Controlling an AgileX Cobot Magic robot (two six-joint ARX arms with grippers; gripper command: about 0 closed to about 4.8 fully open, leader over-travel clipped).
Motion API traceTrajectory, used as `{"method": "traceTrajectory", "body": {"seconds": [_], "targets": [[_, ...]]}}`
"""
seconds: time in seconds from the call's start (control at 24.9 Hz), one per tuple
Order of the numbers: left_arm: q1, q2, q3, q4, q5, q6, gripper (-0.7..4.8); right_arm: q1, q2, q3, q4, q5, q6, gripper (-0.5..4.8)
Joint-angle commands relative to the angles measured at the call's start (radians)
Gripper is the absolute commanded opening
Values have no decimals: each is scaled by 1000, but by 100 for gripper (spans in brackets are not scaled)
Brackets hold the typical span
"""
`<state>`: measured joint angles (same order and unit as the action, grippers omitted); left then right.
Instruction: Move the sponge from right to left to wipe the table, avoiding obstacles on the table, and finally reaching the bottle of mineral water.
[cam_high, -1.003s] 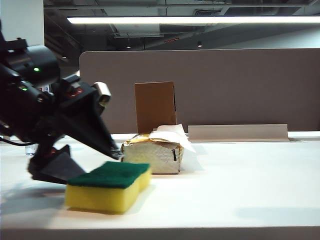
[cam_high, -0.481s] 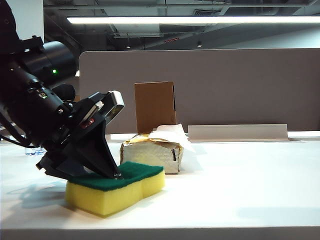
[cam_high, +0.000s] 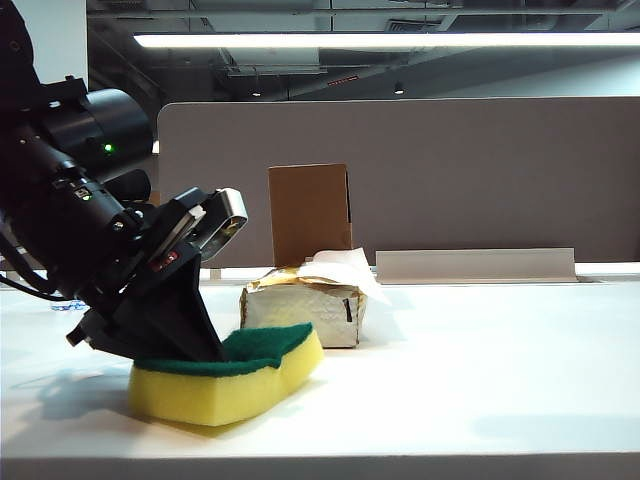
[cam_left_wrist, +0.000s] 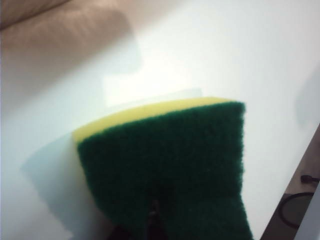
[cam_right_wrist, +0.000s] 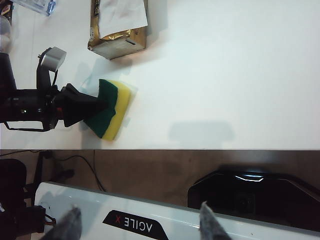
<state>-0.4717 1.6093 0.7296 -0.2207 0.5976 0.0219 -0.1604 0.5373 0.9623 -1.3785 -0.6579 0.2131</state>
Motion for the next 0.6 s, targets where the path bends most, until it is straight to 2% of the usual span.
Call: {"method": "traceTrajectory", "body": {"seconds": [0.04,0.32,0.4,0.48,0.6], "targets": [[0,6,-7,-55,-55,12,-5,0,-1,3,5,-6,0,301],[29,5,-8,-79,-101,35,-5,0,-1,3,5,-6,0,301],[41,5,-8,-105,-146,58,-5,0,-1,3,5,-6,0,301],[76,5,-8,-154,-199,106,-5,0,-1,3,7,-6,0,301],[143,5,-9,-198,-198,113,-5,0,-1,3,8,-6,0,301]]}}
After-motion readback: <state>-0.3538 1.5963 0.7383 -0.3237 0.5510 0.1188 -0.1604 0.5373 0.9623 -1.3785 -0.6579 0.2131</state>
